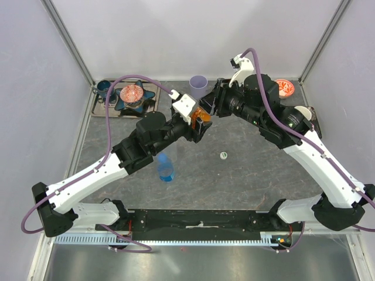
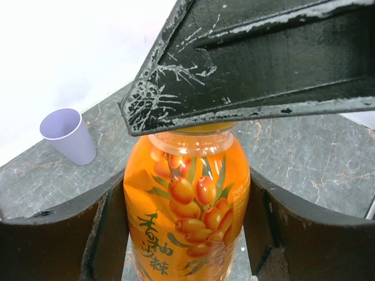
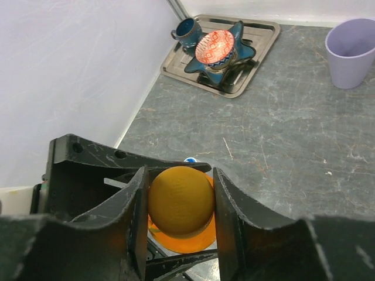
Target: Unscrew the bottle caps
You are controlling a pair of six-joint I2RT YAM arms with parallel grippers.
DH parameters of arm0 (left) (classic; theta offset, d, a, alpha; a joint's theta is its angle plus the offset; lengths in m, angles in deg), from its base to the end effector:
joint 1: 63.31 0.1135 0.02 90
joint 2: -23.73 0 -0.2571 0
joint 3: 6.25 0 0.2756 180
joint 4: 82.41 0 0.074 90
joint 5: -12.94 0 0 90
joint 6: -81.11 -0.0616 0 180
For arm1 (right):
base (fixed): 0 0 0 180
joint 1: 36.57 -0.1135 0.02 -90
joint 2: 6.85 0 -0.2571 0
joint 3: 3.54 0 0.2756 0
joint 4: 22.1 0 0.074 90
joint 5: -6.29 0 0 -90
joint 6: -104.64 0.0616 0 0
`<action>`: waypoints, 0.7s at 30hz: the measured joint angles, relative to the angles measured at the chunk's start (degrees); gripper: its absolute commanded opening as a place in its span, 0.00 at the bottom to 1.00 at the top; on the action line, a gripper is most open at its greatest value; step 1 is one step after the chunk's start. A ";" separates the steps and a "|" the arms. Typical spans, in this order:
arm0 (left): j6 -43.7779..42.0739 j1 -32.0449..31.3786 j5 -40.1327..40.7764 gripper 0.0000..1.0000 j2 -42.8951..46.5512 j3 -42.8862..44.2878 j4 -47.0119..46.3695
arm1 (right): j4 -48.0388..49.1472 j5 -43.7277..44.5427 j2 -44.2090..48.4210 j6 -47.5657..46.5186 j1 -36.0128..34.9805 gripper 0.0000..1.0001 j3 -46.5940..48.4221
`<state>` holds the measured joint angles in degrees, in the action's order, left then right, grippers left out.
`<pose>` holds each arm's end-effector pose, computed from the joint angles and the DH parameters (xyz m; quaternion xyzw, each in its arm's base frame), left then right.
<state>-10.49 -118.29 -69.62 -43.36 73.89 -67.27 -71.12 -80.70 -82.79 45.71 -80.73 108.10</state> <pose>0.1921 -0.2603 0.4076 0.3008 0.6539 -0.2694 0.6398 0.2270 0.2159 0.4925 -0.0732 0.7808 0.3622 0.5038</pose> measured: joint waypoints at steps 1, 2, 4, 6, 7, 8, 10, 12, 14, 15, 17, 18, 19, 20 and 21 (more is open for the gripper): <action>-0.02 -0.02 -0.04 0.37 0.00 -0.04 0.04 | 0.02 0.15 0.24 -0.28 0.02 0.25 -0.39; -0.02 -0.04 -0.04 0.37 0.00 -0.04 0.11 | 0.11 0.11 0.39 -0.46 0.02 0.11 -0.70; -0.02 -0.13 -0.11 0.37 0.00 -0.20 0.20 | 0.46 0.35 0.87 -0.46 0.02 0.00 -1.51; -0.02 -0.17 -0.42 0.36 0.00 -0.33 0.26 | 0.55 0.63 1.31 -0.72 0.00 0.00 -2.01; -0.02 -0.17 -0.70 0.35 0.00 -0.39 0.17 | 0.52 0.61 1.53 -0.85 0.00 0.00 -2.21; -0.02 -0.17 -1.18 0.33 0.02 -0.44 0.11 | 0.46 0.59 1.73 -1.07 0.00 0.00 -2.32; -0.02 -0.15 -2.58 0.33 0.15 -0.46 0.13 | 0.39 0.44 2.34 -1.75 -0.11 0.00 -2.71; 0.00 0.00 -5.09 0.31 0.39 -0.46 0.33 | 0.33 -0.02 3.28 -2.73 -0.26 0.00 -3.17; 0.07 0.28 -8.37 0.31 0.81 -0.44 0.37 | -0.09 -1.20 4.59 -4.17 -0.37 0.00 -3.50; 0.07 0.72 -11.47 0.31 1.16 -0.35 0.46 | -0.42 -2.05 5.31 -5.09 -0.50 0.00 -3.54; 0.96 1.88 -17.57 0.31 1.51 0.26 0.72 | -0.66 -4.50 6.84 -7.21 -0.68 0.00 -3.56; 1.88 2.86 -21.79 0.31 1.60 0.72 0.76 | -0.66 -5.57 7.56 -8.04 -0.72 0.00 -3.56; 3.23 4.02 -26.18 0.31 1.60 1.22 0.55 | -0.48 -7.43 8.52 -9.35 -0.74 0.00 -3.56; 4.90 5.25 -31.04 0.31 1.60 1.55 0.04 | -0.33 -8.85 9.11 -10.03 -0.76 0.00 -3.56; 6.67 6.51 -36.09 0.32 1.60 1.70 -0.76 | -0.15 -10.49 9.81 -10.84 -0.83 0.00 -3.56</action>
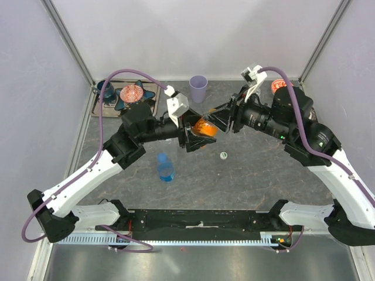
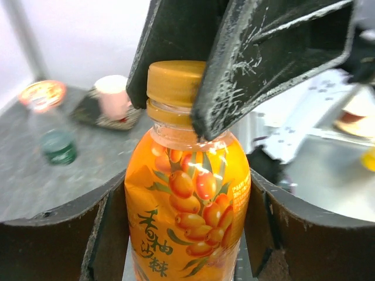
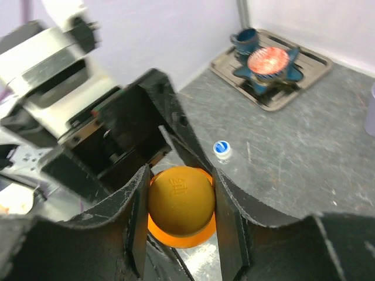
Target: Unscrew the bottle caps
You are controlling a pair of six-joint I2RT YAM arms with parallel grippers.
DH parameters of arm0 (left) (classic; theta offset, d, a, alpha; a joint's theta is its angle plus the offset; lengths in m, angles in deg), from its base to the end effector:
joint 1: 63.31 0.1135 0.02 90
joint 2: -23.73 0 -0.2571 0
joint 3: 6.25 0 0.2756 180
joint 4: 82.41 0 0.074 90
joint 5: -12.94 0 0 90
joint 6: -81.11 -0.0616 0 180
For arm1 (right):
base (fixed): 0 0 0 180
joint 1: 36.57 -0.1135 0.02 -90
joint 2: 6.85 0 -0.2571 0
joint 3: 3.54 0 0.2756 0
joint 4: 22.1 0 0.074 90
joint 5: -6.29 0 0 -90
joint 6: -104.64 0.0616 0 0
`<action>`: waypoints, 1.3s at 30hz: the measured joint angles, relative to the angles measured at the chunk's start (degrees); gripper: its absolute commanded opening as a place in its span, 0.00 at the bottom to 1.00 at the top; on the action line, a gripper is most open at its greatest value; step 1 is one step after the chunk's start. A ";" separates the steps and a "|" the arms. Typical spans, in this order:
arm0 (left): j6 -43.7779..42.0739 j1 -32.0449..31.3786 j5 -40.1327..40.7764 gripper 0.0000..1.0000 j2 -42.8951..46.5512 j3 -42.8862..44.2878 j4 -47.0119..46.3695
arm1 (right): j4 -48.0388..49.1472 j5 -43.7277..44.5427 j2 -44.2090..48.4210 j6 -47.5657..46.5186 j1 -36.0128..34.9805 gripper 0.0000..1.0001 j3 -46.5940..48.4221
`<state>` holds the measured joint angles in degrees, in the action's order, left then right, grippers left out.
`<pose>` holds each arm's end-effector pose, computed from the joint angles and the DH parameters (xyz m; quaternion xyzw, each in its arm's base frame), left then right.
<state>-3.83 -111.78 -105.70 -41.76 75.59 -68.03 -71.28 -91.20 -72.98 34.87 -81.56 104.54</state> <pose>0.1806 -0.2485 0.4294 0.4143 0.5597 -0.4672 0.5448 0.1746 0.1859 0.5158 -0.2027 0.7220 0.3968 0.5293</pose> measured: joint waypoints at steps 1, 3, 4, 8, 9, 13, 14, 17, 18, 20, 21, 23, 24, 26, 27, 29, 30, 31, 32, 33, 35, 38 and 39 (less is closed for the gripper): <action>2.16 1.27 -3.96 0.32 -0.09 0.00 -1.29 | 0.44 -1.68 0.57 -0.83 -0.13 0.00 0.00; 8.00 3.98 -14.10 0.33 -0.81 -0.07 -5.88 | 1.92 -5.31 1.44 -2.19 -0.22 0.00 -0.04; 11.15 5.03 -18.08 0.33 -1.29 -0.24 -8.50 | 2.69 -6.95 1.77 -2.89 -0.20 0.00 -0.13; 23.34 7.26 -30.47 0.33 -3.61 -1.44 -20.09 | 5.01 -14.05 2.89 -5.46 -0.11 0.00 -1.14; 26.36 7.50 -33.09 0.33 -4.48 -1.60 -23.34 | 5.73 -15.89 3.28 -6.10 -0.04 0.00 -1.57; 38.01 7.63 -41.07 0.33 -7.72 -1.86 -35.17 | 8.85 -22.64 5.46 -8.17 0.28 0.00 -4.59; 40.79 7.61 -42.75 0.33 -8.39 -1.86 -37.97 | 10.05 -24.20 6.14 -8.59 0.31 0.00 -5.62; 45.86 7.23 -45.92 0.32 -9.40 -1.86 -43.04 | 12.94 -28.89 7.34 -9.33 0.55 0.00 -7.82; 46.97 7.23 -46.56 0.32 -9.55 -1.86 -44.19 | 13.49 -30.53 7.37 -9.66 0.55 0.00 -7.98; 49.03 7.21 -47.52 0.32 -9.68 -1.86 -46.31 | 14.36 -33.24 7.06 -10.21 0.76 0.00 -7.98; 49.75 7.21 -48.02 0.32 -9.70 -1.86 -47.08 | 14.75 -34.36 6.93 -10.51 0.83 0.00 -7.98; 50.86 7.17 -48.92 0.32 -9.73 -1.86 -48.30 | 15.58 -37.31 6.56 -11.28 1.03 0.00 -8.00; 51.17 7.13 -49.37 0.32 -9.75 -1.86 -48.81 | 16.13 -38.49 6.40 -11.61 1.09 0.00 -8.15; 51.45 7.15 -49.81 0.33 -9.79 -1.86 -49.16 | 16.85 -39.26 6.40 -11.80 1.14 0.00 -8.55; 51.47 7.15 -49.92 0.33 -9.81 -1.90 -49.24 | 16.98 -39.19 6.45 -11.89 1.14 0.00 -8.68; 51.45 7.30 -49.77 0.33 -9.84 -2.10 -49.20 | 17.35 -38.03 6.64 -11.50 1.09 0.00 -9.03; 51.34 7.50 -49.57 0.33 -9.84 -2.19 -49.00 | 17.49 -36.54 6.95 -11.23 0.98 0.00 -9.33; 51.08 7.67 -49.33 0.33 -9.84 -2.23 -48.59 | 17.55 -34.62 7.30 -10.75 0.92 0.00 -9.66; 50.62 7.80 -48.76 0.33 -9.81 -2.27 -47.87 | 17.49 -32.20 7.69 -10.14 0.76 0.00 -9.86; 50.10 7.91 -48.09 0.33 -9.81 -2.27 -47.19 | 17.29 -30.14 8.02 -9.73 0.66 0.00 -9.90; 48.50 8.11 -46.56 0.33 -9.81 -2.29 -45.05 | 17.07 -24.90 8.85 -8.74 0.44 0.00 -9.92; 45.77 8.46 -47.21 0.33 -9.57 -3.06 -42.16 | 18.86 -17.59 11.37 -7.74 0.90 0.00 -9.92; 44.76 8.52 -47.41 0.33 -9.55 -3.15 -40.96 | 19.47 -15.63 12.57 -7.50 0.90 0.00 -9.92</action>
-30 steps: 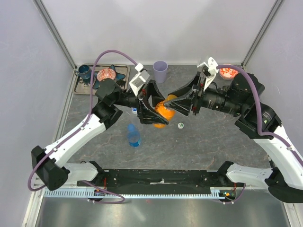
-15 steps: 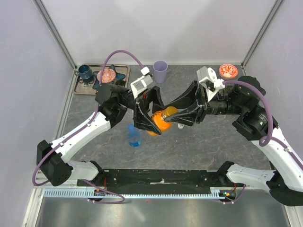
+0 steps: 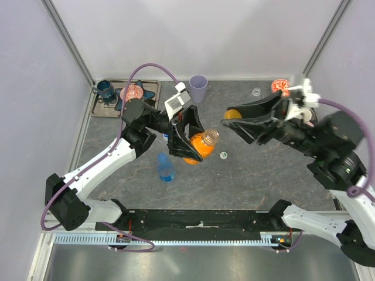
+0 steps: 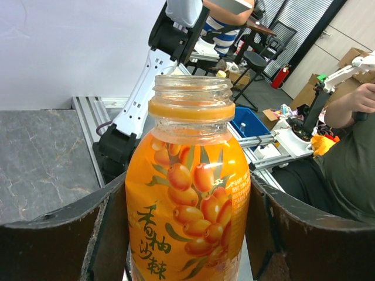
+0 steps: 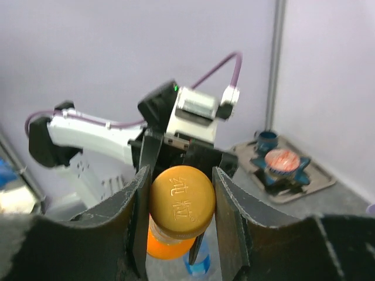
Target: Unscrew the bottle caps
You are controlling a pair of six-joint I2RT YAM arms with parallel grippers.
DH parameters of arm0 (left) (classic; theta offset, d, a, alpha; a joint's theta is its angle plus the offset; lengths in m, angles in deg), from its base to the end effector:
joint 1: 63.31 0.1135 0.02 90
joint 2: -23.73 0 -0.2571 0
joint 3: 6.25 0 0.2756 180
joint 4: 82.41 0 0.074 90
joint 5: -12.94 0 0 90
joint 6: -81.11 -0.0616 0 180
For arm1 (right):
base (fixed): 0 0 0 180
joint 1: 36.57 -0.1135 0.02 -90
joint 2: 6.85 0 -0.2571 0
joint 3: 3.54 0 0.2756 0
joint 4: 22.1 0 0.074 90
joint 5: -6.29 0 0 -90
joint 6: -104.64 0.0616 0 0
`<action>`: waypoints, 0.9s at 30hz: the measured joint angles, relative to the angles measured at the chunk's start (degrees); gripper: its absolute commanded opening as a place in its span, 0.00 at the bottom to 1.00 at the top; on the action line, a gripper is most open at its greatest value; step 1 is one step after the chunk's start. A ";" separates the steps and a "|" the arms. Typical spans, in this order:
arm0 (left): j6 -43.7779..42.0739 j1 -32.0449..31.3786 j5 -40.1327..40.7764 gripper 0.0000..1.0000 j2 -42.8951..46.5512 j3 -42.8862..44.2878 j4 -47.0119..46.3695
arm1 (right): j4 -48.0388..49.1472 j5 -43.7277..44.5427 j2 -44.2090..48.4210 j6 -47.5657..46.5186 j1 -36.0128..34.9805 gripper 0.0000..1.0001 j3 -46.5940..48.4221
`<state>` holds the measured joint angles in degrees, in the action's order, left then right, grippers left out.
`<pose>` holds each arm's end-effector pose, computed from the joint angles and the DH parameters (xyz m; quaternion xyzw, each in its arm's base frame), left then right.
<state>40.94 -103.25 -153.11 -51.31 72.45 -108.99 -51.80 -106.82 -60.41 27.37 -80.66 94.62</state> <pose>0.1958 -0.2419 0.4242 0.4983 0.4370 -0.6994 0.2674 0.1195 0.1494 0.5474 -0.3143 0.5320 0.4769 0.6251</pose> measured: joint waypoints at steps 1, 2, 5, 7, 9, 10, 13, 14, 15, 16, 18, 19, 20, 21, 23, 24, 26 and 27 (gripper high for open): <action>-0.94 0.04 -0.09 0.33 -0.02 -0.04 1.01 | 0.61 1.77 1.25 0.13 0.00 0.00 -0.02; -1.79 0.07 -0.13 0.33 0.00 -0.11 1.97 | 1.38 3.41 2.51 0.26 0.00 0.00 -0.22; -4.59 0.07 0.02 0.33 0.20 -0.17 5.31 | 2.54 8.41 6.12 0.57 -0.02 0.00 -1.95; -7.37 0.31 1.03 0.33 0.83 -0.26 8.90 | 1.55 13.64 7.23 0.74 -0.09 0.00 -2.69; -10.97 0.66 3.15 0.33 2.23 -0.61 13.05 | 0.20 19.69 7.34 1.18 -0.07 0.00 -4.68; -13.14 0.96 5.03 0.34 3.43 -1.05 15.61 | -1.16 23.23 7.30 1.73 -0.09 0.00 -6.60; -19.02 1.42 12.04 0.36 8.70 -3.08 22.47 | -5.51 31.01 6.19 4.42 -0.04 0.00 -16.41; -20.81 1.53 15.17 0.36 11.15 -4.04 24.50 | -6.23 32.17 5.33 5.62 0.02 0.00 -20.37; -22.58 1.53 18.21 0.36 13.68 -5.11 26.01 | -6.56 32.68 4.70 6.69 0.02 0.00 -24.09; -24.09 1.53 21.31 0.36 16.35 -6.32 27.19 | -7.34 33.05 3.65 7.93 0.02 0.00 -28.61; -26.71 1.53 27.15 0.36 21.40 -8.72 29.42 | -7.65 32.79 0.28 10.75 0.02 0.00 -38.25; -27.56 1.53 29.16 0.36 23.19 -9.55 30.21 | -7.98 32.48 -1.01 11.93 0.02 0.00 -42.12; -28.57 1.51 31.67 0.36 25.16 -10.47 31.19 | -8.11 32.22 -1.95 12.79 0.02 0.00 -44.74; -29.35 1.53 33.66 0.36 26.58 -11.13 32.24 | -7.74 31.95 -2.84 13.84 0.02 0.00 -47.71; -30.77 1.53 37.62 0.36 29.11 -12.31 33.97 | -7.02 31.78 -4.66 15.06 0.00 0.00 -50.36; -31.36 1.53 39.12 0.36 29.86 -12.85 34.62 | -5.90 31.78 -6.08 15.63 -0.02 0.00 -50.97; -32.13 1.53 41.42 0.36 31.08 -13.90 35.69 | -3.48 31.82 -8.81 16.15 -0.07 0.00 -51.08; -32.48 1.53 42.32 0.36 31.63 -14.51 36.33 | -1.88 31.87 -10.29 16.35 -0.22 0.00 -51.08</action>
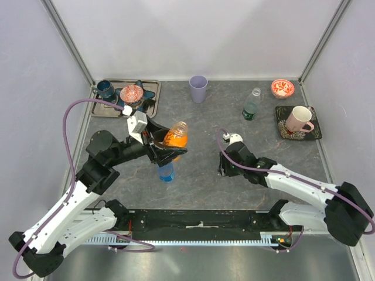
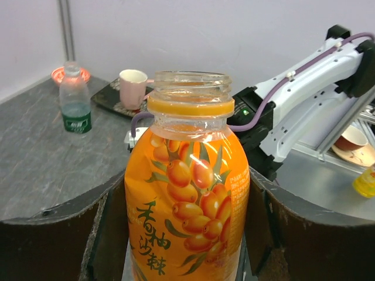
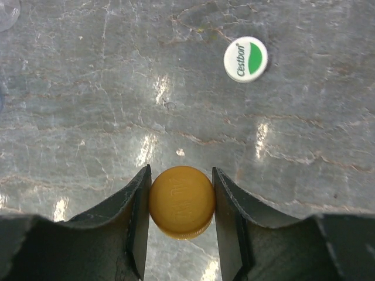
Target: Unscrew the bottle caps
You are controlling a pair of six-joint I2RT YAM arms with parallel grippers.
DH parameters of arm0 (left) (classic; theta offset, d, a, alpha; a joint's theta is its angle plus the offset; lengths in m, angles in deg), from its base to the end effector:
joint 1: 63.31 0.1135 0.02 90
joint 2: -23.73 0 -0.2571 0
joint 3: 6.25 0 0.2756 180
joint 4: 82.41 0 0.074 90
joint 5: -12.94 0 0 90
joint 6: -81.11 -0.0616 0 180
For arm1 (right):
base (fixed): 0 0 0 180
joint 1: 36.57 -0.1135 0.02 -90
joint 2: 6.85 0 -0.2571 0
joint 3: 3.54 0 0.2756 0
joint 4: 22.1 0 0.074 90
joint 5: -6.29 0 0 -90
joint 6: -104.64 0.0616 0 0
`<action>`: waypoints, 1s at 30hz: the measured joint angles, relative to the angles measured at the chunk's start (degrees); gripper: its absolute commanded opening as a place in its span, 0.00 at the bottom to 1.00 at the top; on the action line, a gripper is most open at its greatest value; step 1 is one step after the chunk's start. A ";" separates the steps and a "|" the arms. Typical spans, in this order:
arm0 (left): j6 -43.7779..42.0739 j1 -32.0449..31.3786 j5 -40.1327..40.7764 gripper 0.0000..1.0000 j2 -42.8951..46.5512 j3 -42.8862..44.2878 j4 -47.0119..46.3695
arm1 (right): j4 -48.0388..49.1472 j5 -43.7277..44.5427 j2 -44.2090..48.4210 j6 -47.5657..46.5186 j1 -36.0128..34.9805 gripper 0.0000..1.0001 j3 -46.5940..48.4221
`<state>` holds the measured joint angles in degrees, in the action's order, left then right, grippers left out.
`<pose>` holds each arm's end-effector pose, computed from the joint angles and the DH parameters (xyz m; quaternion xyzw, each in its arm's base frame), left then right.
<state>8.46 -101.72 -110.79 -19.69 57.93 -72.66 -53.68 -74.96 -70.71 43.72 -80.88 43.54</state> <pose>0.1464 -0.1597 0.4118 0.3313 0.5575 -0.5084 0.5665 0.1928 0.1751 0.1639 -0.0966 0.9274 0.1546 0.3268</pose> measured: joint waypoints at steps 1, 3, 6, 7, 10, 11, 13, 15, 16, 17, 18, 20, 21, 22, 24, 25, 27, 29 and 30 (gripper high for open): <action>-0.31 0.00 0.94 0.36 0.35 -0.59 0.52 | 1.31 0.11 -1.40 0.17 -0.15 0.00 0.00; -0.59 0.00 2.32 0.36 0.83 -1.73 1.44 | 3.41 0.35 -3.93 0.37 -0.46 0.00 0.00; -0.85 0.00 3.80 0.36 1.42 -2.93 2.38 | 5.51 1.51 -7.85 0.68 -0.63 0.00 0.04; -0.90 0.00 4.09 0.36 1.66 -3.28 2.67 | 5.79 2.19 -9.27 0.76 -0.63 0.00 0.07; -0.98 0.00 5.11 0.37 2.40 -4.15 3.28 | 6.29 4.46 -12.57 1.18 -0.63 0.00 0.11; -1.01 0.00 5.31 0.37 2.67 -4.35 3.48 | 6.36 5.18 -13.42 1.29 -0.63 0.00 0.15; -1.11 0.00 5.79 0.37 3.19 -4.66 3.63 | 6.49 6.19 -14.78 1.53 -0.63 0.00 0.39; -1.27 0.00 6.32 0.38 3.67 -4.81 3.74 | 6.71 6.82 -15.96 1.75 -0.66 0.11 1.29; -1.36 0.00 6.60 0.38 3.82 -4.83 3.76 | 6.95 6.91 -16.59 1.84 -0.70 0.16 1.68; -1.42 0.00 6.71 0.38 3.98 -4.85 3.76 | 7.08 7.21 -17.20 1.84 -0.81 0.21 2.08; -1.49 0.00 6.75 0.38 4.07 -4.87 3.78 | 7.48 7.30 -17.68 1.86 -0.92 0.33 2.40; -1.66 0.00 6.86 0.39 4.17 -4.90 3.82 | 7.82 7.52 -18.40 1.86 -1.22 0.40 2.89; -1.75 0.00 6.88 0.39 4.20 -4.92 3.91 | 7.91 7.63 -18.64 1.92 -1.44 0.46 3.06; -1.84 0.00 6.93 0.39 4.22 -4.98 4.02 | 7.98 7.65 -18.73 1.99 -1.66 0.49 3.15; -1.92 0.00 7.08 0.39 4.20 -5.16 4.20 | 7.98 7.67 -18.73 2.16 -2.14 0.58 3.15; -1.97 0.00 7.19 0.39 4.20 -5.20 4.42 | 7.98 7.67 -18.73 2.25 -2.36 0.60 3.15; -2.01 0.00 7.30 0.39 4.24 -5.42 4.52 | 7.96 7.58 -18.60 2.43 -2.78 0.65 3.15; -2.01 0.00 7.34 0.39 4.31 -5.75 4.57 | 7.58 7.39 -18.34 2.64 -3.15 0.66 3.15; -2.01 0.00 7.41 0.39 4.33 -5.90 4.59 | 7.34 7.30 -18.21 2.67 -3.23 0.67 3.15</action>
<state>6.45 -101.72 -103.39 -15.36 52.03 -68.07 -46.34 -67.66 -88.91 46.39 -84.12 46.69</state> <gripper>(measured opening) 0.716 0.650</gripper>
